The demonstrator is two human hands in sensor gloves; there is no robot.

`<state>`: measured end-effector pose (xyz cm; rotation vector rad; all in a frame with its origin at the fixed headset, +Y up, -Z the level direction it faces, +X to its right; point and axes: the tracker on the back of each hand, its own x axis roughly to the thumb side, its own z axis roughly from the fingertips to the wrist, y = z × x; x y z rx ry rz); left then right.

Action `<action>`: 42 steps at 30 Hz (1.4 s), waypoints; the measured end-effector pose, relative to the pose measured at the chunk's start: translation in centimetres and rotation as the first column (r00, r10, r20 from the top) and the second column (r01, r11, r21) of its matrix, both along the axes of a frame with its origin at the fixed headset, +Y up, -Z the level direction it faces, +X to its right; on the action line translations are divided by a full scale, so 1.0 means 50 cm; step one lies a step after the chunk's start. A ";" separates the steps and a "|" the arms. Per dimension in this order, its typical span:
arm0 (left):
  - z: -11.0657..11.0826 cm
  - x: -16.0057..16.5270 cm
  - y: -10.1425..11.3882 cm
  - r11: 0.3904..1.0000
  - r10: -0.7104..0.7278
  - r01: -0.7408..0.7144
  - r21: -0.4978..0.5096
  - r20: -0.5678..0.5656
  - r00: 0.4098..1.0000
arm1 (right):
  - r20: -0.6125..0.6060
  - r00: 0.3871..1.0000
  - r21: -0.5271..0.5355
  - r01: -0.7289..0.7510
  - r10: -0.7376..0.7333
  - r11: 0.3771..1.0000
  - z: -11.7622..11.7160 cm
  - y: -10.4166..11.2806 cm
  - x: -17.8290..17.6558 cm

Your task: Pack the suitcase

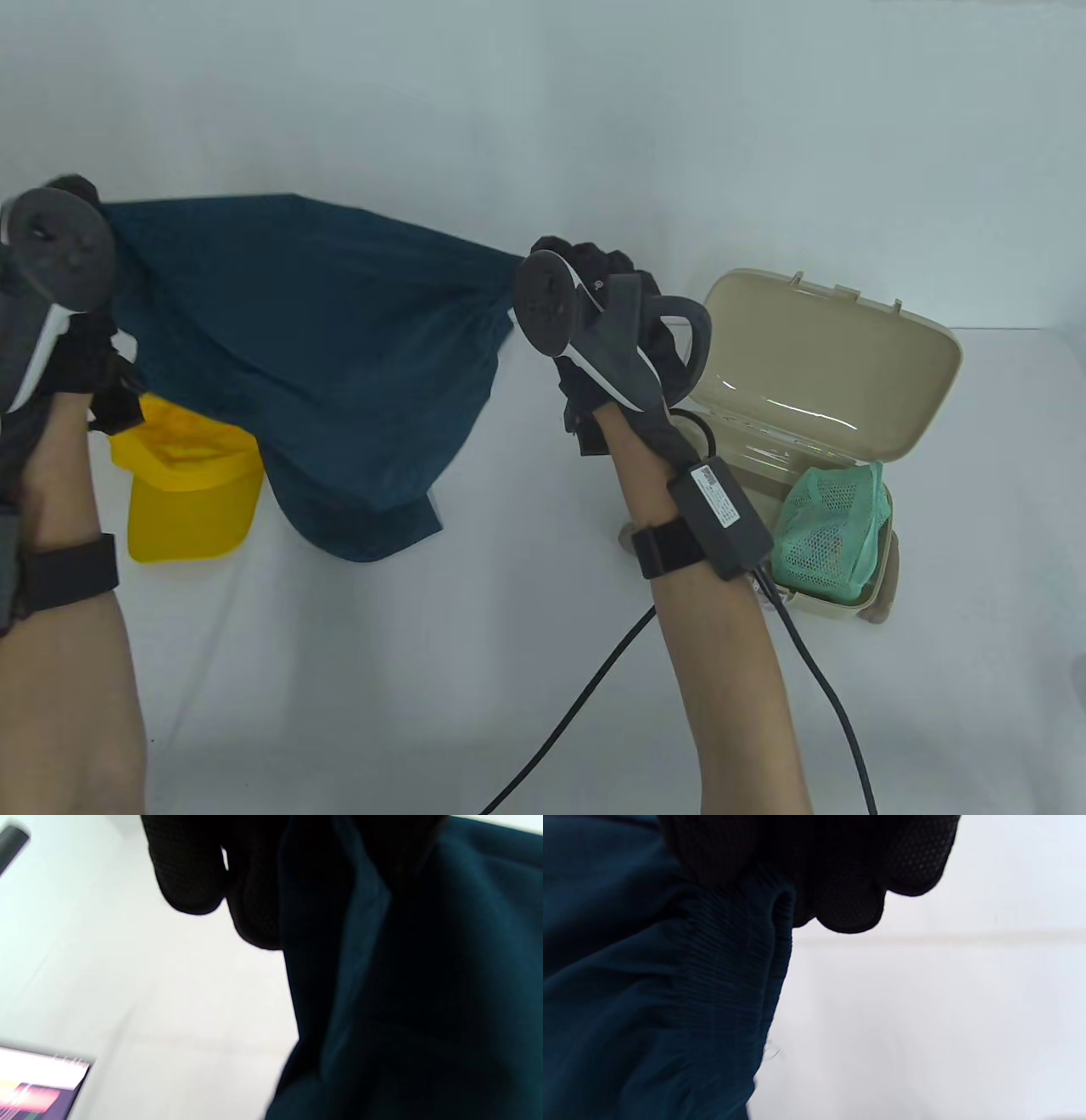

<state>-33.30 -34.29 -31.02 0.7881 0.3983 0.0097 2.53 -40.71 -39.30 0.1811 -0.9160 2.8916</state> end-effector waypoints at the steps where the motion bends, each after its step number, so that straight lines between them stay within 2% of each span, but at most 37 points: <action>1: 0.039 0.009 0.005 0.998 -0.036 0.033 0.059 0.055 0.998 | 0.002 1.000 0.039 0.003 -0.003 0.999 0.014 0.002 0.013; 3: 0.103 0.024 -0.029 0.990 -0.099 0.076 0.115 0.203 0.974 | -0.022 1.000 0.057 0.024 -0.022 0.998 0.037 -0.034 0.046; 4: 0.117 0.029 -0.054 0.992 -0.101 0.079 0.098 0.249 0.963 | -0.033 0.999 0.048 0.023 -0.021 0.999 0.042 -0.059 0.056; 5: 0.125 0.035 -0.098 0.995 -0.103 0.094 0.044 0.315 0.944 | -0.065 0.998 0.020 -0.007 0.008 1.000 0.047 -0.107 0.068; 7: 0.111 0.045 -0.200 0.967 -0.098 0.180 -0.182 0.388 0.917 | -0.089 0.992 -0.061 -0.096 0.091 0.993 0.051 -0.216 0.079; 8: 0.088 0.050 -0.281 0.894 -0.093 0.262 -0.363 0.422 0.902 | -0.121 0.979 -0.097 -0.177 0.165 0.979 0.053 -0.292 0.082; 9: 0.065 0.054 -0.363 0.779 -0.095 0.329 -0.534 0.417 0.904 | -0.138 0.966 -0.134 -0.238 0.220 0.962 0.058 -0.362 0.081; 10: 0.053 0.058 -0.418 0.691 -0.097 0.367 -0.622 0.424 0.901 | -0.154 0.952 -0.160 -0.289 0.265 0.944 0.063 -0.409 0.079; 11: 0.037 0.064 -0.505 0.529 -0.121 0.422 -0.737 0.427 0.896 | -0.177 0.922 -0.182 -0.376 0.346 0.909 0.073 -0.475 0.075; 12: 0.033 0.067 -0.547 0.446 -0.141 0.447 -0.775 0.432 0.891 | -0.185 0.895 -0.188 -0.438 0.406 0.879 0.081 -0.515 0.074; 14: 0.031 0.083 -0.656 0.227 -0.189 0.511 -0.829 0.478 0.858 | -0.261 0.832 -0.226 -0.545 0.489 0.807 0.106 -0.600 0.073; 16: 0.035 0.095 -0.715 0.094 -0.145 0.517 -0.851 0.503 0.852 | -0.319 0.785 -0.256 -0.611 0.531 0.749 0.124 -0.635 0.074; 19: 0.033 0.102 -0.760 -0.024 -0.090 0.493 -0.870 0.493 0.865 | -0.405 0.695 -0.287 -0.714 0.594 0.639 0.150 -0.664 0.076; 21: 0.025 0.096 -0.763 -0.036 -0.072 0.470 -0.882 0.471 0.879 | -0.436 0.693 -0.324 -0.716 0.574 0.619 0.157 -0.668 0.079; 23: 0.013 0.079 -0.752 0.030 0.002 0.407 -0.913 0.407 0.913 | -0.485 0.697 -0.416 -0.716 0.529 0.561 0.157 -0.661 0.081; 24: 0.009 0.070 -0.748 0.064 0.040 0.374 -0.925 0.377 0.926 | -0.486 0.717 -0.437 -0.695 0.499 0.572 0.156 -0.655 0.083; 27: -0.007 0.046 -0.735 0.217 0.160 0.238 -0.947 0.275 0.948 | -0.443 0.811 -0.477 -0.574 0.383 0.665 0.139 -0.617 0.083; 29: -0.014 0.041 -0.744 0.237 0.197 0.194 -0.952 0.243 0.950 | -0.400 0.844 -0.487 -0.525 0.356 0.698 0.125 -0.602 0.078; 31: -0.019 0.043 -0.765 0.200 0.210 0.179 -0.963 0.221 0.952 | -0.385 0.865 -0.536 -0.494 0.322 0.685 0.108 -0.603 0.068; 33: -0.021 0.050 -0.794 0.148 0.212 0.190 -0.971 0.218 0.952 | -0.398 0.878 -0.642 -0.473 0.265 0.603 0.094 -0.625 0.054; 35: -0.018 0.057 -0.820 0.086 0.212 0.207 -0.975 0.221 0.952 | -0.404 0.875 -0.705 -0.484 0.268 0.518 0.086 -0.653 0.042; 37: -0.015 0.059 -0.831 0.040 0.170 0.239 -0.970 0.243 0.955 | -0.412 0.862 -0.717 -0.507 0.295 0.479 0.084 -0.674 0.035; 40: -0.016 0.047 -0.832 0.028 0.164 0.215 -0.976 0.216 0.962 | -0.432 0.830 -0.720 -0.553 0.354 0.418 0.092 -0.698 0.029; 42: -0.015 0.036 -0.831 0.000 0.138 0.204 -0.979 0.202 0.970 | -0.441 0.802 -0.695 -0.589 0.403 0.413 0.098 -0.695 0.026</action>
